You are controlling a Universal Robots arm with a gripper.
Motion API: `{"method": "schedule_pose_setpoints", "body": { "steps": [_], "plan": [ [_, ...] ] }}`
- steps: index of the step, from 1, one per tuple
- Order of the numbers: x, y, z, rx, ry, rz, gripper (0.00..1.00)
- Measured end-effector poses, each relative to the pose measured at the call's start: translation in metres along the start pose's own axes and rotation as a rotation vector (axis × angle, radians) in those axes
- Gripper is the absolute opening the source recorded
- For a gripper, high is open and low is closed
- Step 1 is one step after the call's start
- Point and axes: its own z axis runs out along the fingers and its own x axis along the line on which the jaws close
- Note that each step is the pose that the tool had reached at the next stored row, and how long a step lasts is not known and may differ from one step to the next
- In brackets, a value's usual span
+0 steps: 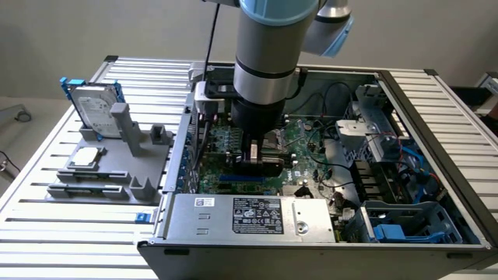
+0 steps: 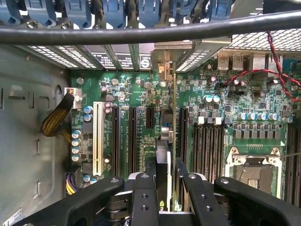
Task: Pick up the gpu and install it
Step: 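Insert the gpu into the slot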
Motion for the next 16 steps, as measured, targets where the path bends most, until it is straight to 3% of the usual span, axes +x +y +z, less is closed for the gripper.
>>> {"method": "schedule_pose_setpoints", "body": {
  "steps": [7,12,16],
  "plan": [
    [-0.0014,0.0006,0.0006,0.0006,-0.0004,0.006,0.27],
    [-0.0017,0.003,0.0014,0.0103,-0.0005,0.006,0.27],
    [-0.0017,0.0055,0.0021,0.0115,-0.0007,0.006,0.27]
  ]
}}
